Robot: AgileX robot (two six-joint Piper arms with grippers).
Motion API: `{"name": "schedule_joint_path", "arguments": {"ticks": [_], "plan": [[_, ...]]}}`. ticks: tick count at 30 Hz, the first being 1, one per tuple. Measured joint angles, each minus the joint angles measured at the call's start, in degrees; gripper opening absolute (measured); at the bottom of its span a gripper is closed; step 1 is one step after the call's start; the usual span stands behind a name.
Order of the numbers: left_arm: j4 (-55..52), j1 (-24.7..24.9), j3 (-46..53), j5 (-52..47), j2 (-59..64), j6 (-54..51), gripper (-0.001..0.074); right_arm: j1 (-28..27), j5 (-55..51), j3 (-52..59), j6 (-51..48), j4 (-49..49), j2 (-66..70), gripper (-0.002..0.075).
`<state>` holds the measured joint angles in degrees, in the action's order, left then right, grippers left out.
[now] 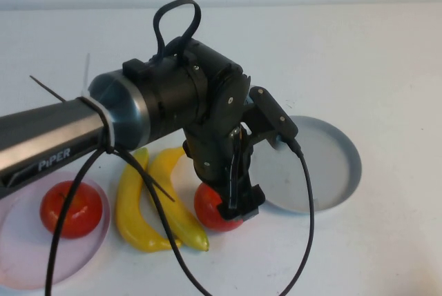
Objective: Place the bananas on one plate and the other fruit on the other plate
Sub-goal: Put one type of fruit in the left plate
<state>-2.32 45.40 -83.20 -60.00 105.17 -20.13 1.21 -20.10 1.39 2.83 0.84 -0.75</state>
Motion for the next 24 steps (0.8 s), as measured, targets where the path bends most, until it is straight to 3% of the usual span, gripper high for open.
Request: {"name": "schedule_joint_path", "arguments": {"ticks": [18,24], "plan": [[-0.6,-1.6,-0.1,1.1,2.9,0.4,0.0664,0.0,0.0,0.0,0.0,0.0,0.0,-0.0017],[-0.4,-1.6,-0.1,1.1,2.9,0.4,0.0564,0.0,0.0,0.0,0.0,0.0,0.0,-0.0017]]}}
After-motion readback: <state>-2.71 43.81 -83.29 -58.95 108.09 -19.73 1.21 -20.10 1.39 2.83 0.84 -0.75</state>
